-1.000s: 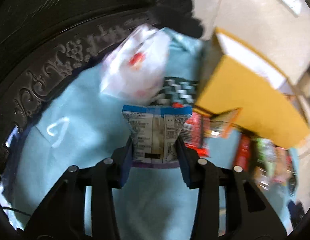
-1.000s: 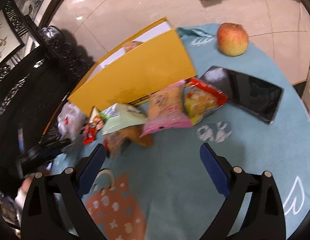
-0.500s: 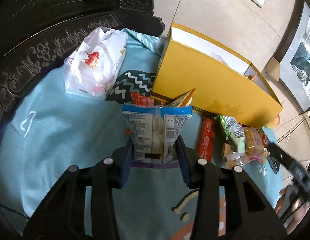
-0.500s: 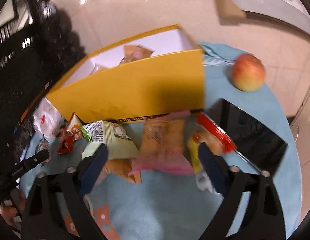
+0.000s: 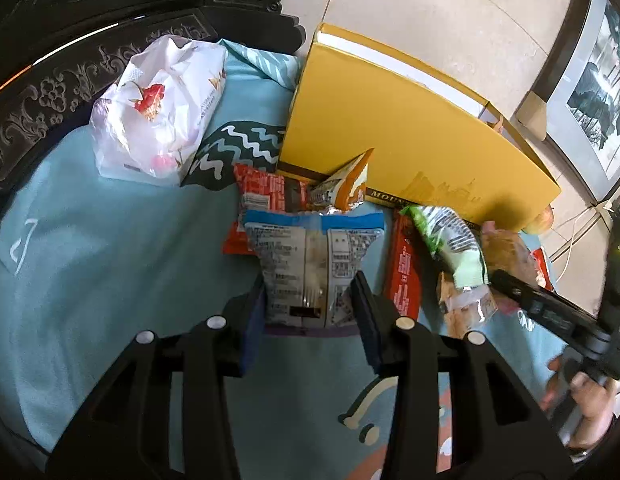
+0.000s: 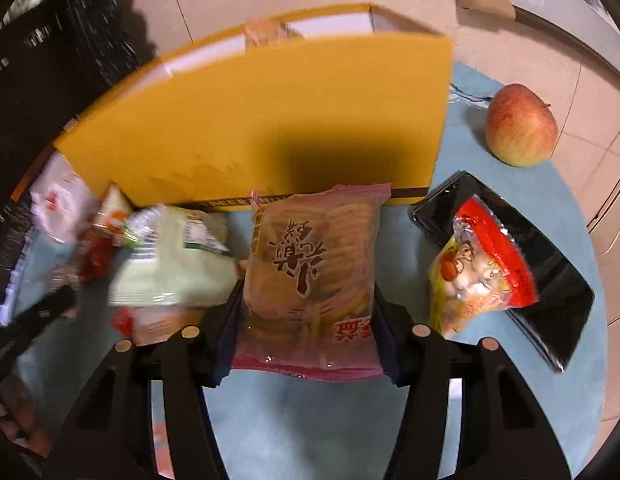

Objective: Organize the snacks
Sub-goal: 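Drop the white bag into the box with left tool while right drops a pink rice-cracker bag in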

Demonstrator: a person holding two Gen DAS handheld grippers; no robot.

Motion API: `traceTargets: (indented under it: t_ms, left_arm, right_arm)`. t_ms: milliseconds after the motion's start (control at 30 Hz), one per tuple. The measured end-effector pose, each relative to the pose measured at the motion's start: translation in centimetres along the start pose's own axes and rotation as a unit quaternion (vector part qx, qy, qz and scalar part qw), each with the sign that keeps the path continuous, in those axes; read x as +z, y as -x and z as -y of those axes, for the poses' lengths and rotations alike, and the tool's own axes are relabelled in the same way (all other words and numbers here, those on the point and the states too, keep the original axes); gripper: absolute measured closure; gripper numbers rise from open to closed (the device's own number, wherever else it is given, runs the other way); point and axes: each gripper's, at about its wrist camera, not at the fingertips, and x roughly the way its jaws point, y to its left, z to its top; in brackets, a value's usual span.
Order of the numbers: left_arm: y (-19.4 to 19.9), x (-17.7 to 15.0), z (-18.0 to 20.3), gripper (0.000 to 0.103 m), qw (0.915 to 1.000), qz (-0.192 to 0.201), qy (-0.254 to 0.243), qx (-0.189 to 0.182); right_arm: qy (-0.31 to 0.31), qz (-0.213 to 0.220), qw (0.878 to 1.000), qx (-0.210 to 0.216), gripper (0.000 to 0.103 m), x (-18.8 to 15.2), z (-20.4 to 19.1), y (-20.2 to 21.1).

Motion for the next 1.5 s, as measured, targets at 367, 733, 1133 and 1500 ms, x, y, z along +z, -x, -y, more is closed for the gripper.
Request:
traceTargets:
  t_ms: [367,733,1133,1500]
  left_arm:
    - [4.5,1.7,3.0,0.061,0.9989,0.037,-0.025,-0.012]
    - [3.6,11.0,9.7,0.061,0.9961,0.079,-0.039,-0.004]
    - [-3.0,15.0,10.9,0.004,0.9955,0.060,-0.033,0.066]
    - [2.5,9.6,10.2,0.003,0.9935,0.057,-0.076,0.063]
  right_arm:
    - [-0.022,0.104,0.991,0.083,0.045,1.2,0.9,9.0]
    - [-0.002,0.185,0.981,0.066,0.045,8.6,0.4,8.4]
    - [0.010,0.179,0.984,0.018,0.031,11.6,-0.3,3.1]
    - [-0.062,0.187,0.977,0.077,0.025,4.9,3.5,10.5]
